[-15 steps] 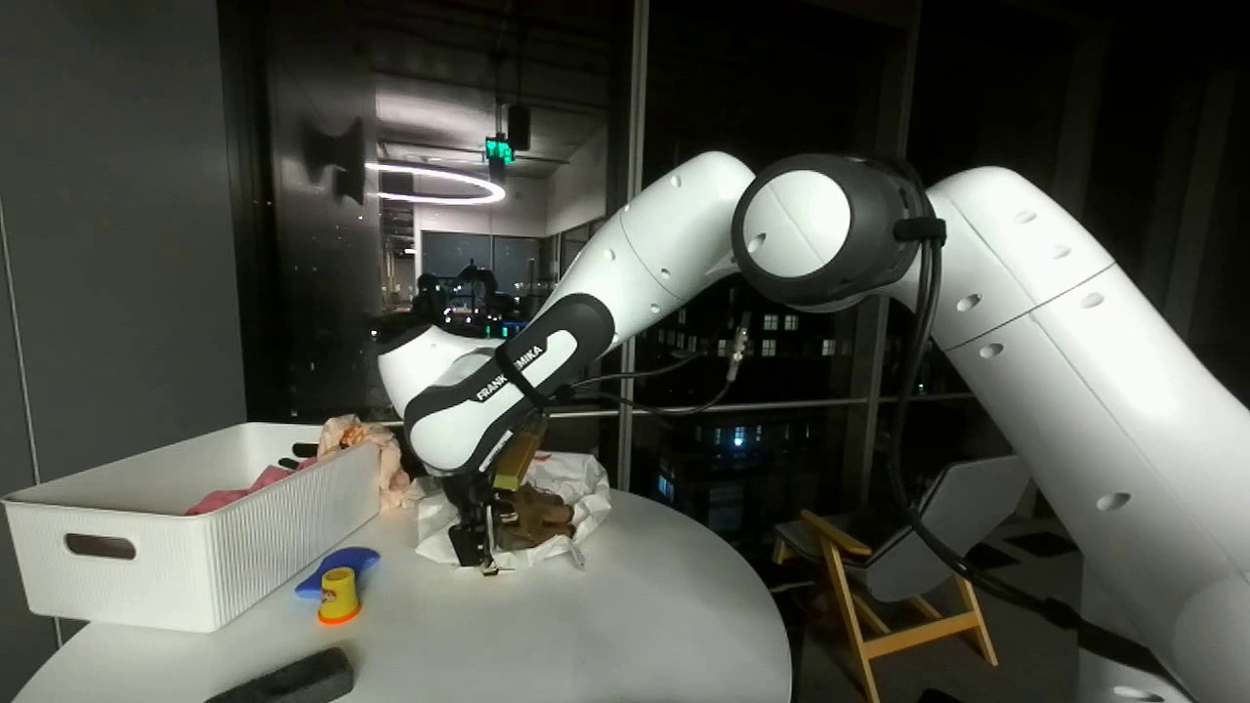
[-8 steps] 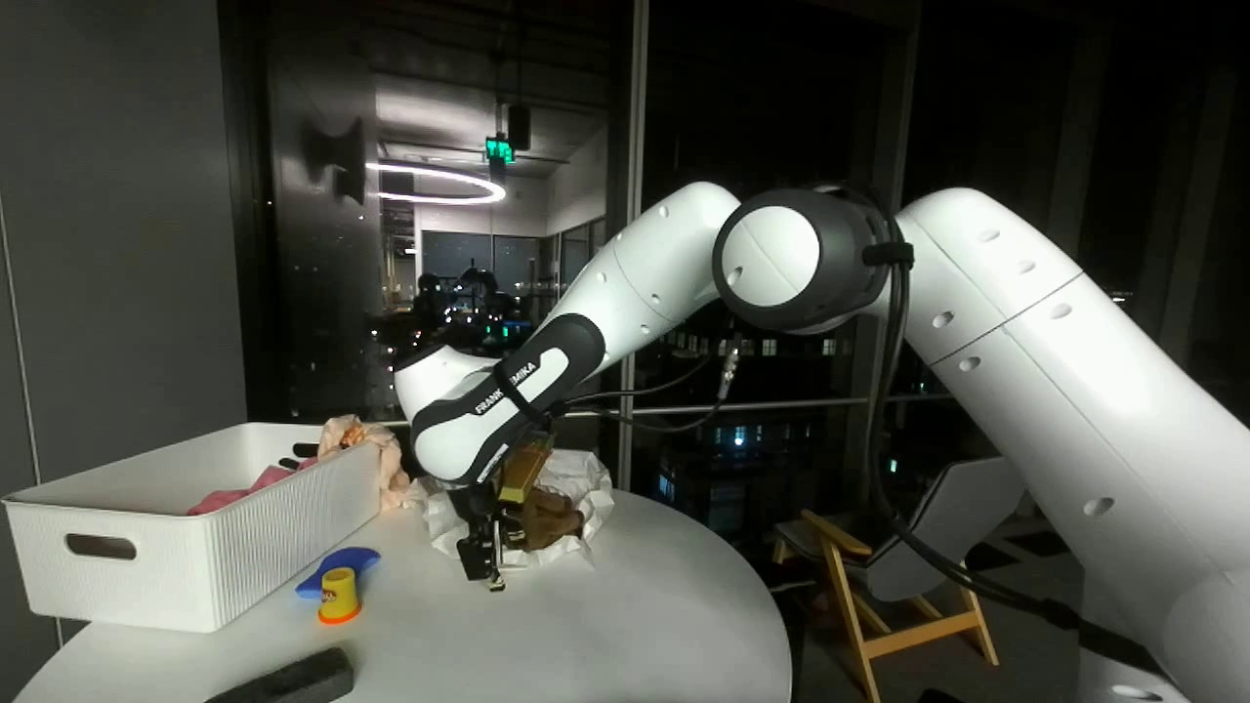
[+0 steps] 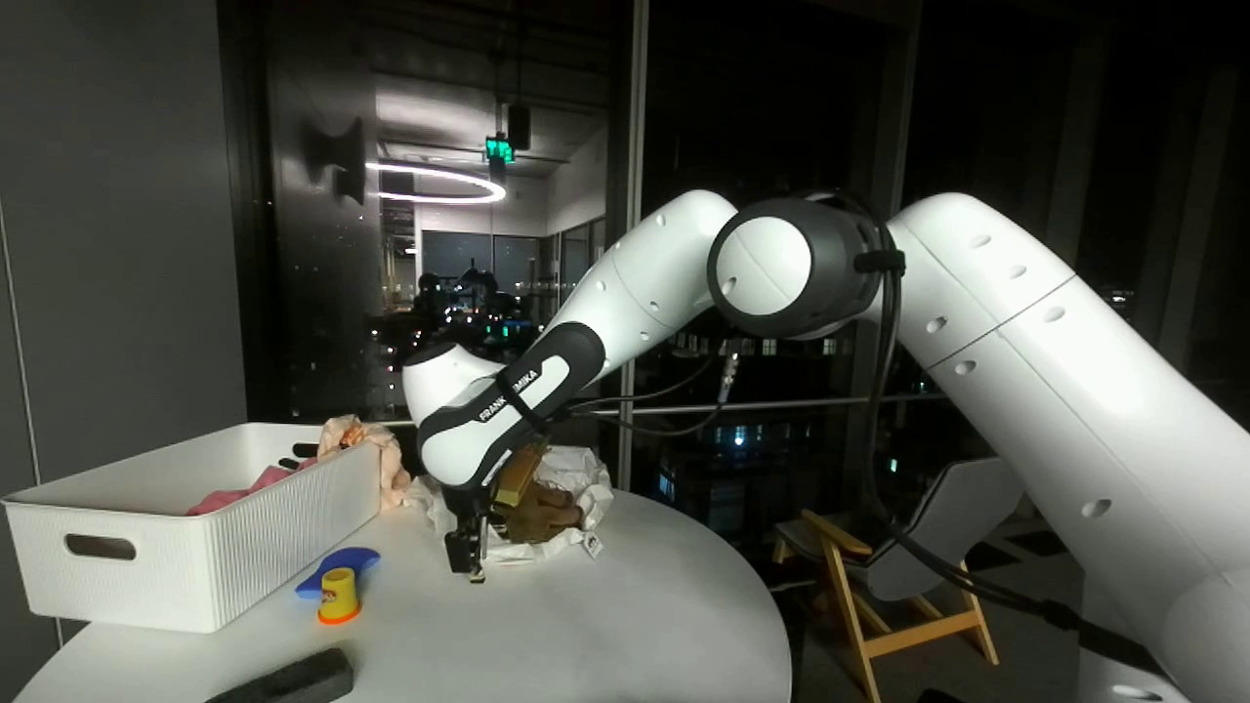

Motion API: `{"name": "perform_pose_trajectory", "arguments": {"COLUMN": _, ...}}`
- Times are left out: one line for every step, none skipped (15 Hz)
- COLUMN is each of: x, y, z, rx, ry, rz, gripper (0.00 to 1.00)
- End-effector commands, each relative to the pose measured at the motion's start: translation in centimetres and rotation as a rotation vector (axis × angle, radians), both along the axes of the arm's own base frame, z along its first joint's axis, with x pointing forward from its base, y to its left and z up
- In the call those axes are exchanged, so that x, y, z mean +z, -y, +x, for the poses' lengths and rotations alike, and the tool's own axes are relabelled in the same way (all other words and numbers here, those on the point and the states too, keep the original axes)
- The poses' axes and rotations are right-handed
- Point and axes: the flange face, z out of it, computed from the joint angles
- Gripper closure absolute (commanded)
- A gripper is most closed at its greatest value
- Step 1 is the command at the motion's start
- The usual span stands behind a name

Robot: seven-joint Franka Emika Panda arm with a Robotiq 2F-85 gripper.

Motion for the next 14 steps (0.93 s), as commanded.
{"name": "perform_pose_trajectory", "arguments": {"x": 2.2, "y": -1.5, "z": -0.1, "rx": 0.056, "ry": 0.088, "rz": 0.036, "gripper": 0.00}}
{"name": "perform_pose_trajectory", "arguments": {"x": 2.1, "y": -1.5, "z": 0.1, "rx": 0.054, "ry": 0.093, "rz": 0.030, "gripper": 0.00}}
{"name": "perform_pose_trajectory", "arguments": {"x": 1.9, "y": -1.4, "z": 0.2, "rx": 0.047, "ry": 0.096, "rz": 0.013, "gripper": 0.00}}
{"name": "perform_pose_trajectory", "arguments": {"x": 1.8, "y": -1.4, "z": 0.3, "rx": 0.041, "ry": 0.092, "rz": 0.012, "gripper": 0.00}}
{"name": "perform_pose_trajectory", "arguments": {"x": 1.6, "y": -1.2, "z": 0.3, "rx": 0.036, "ry": 0.083, "rz": 0.007, "gripper": 0.00}}
{"name": "perform_pose_trajectory", "arguments": {"x": 1.4, "y": -0.9, "z": 0.3, "rx": 0.031, "ry": 0.074, "rz": 0.007, "gripper": 0.00}}
{"name": "perform_pose_trajectory", "arguments": {"x": 1.2, "y": -0.7, "z": 0.4, "rx": 0.021, "ry": 0.072, "rz": 0.006, "gripper": 0.06}}
{"name": "perform_pose_trajectory", "arguments": {"x": 1.0, "y": -0.4, "z": 0.5, "rx": 0.011, "ry": 0.066, "rz": 0.006, "gripper": 0.27}}
{"name": "perform_pose_trajectory", "arguments": {"x": 0.9, "y": -0.1, "z": 0.5, "rx": 0.008, "ry": 0.068, "rz": -0.001, "gripper": 0.30}}
{"name": "perform_pose_trajectory", "arguments": {"x": 0.8, "y": 0.1, "z": 0.6, "rx": 0.005, "ry": 0.072, "rz": -0.001, "gripper": 0.30}}
{"name": "perform_pose_trajectory", "arguments": {"x": 0.7, "y": 0.3, "z": 0.7, "rx": 0.012, "ry": 0.079, "rz": -0.011, "gripper": 0.38}}
{"name": "perform_pose_trajectory", "arguments": {"x": 0.8, "y": 0.4, "z": 0.8, "rx": 0.018, "ry": 0.091, "rz": -0.017, "gripper": 0.46}}
{"name": "perform_pose_trajectory", "arguments": {"x": 0.8, "y": 0.6, "z": 0.8, "rx": 0.020, "ry": 0.099, "rz": -0.030, "gripper": 0.55}}
{"name": "perform_pose_trajectory", "arguments": {"x": 0.7, "y": 0.7, "z": 0.9, "rx": 0.027, "ry": 0.106, "rz": -0.046, "gripper": 0.60}}
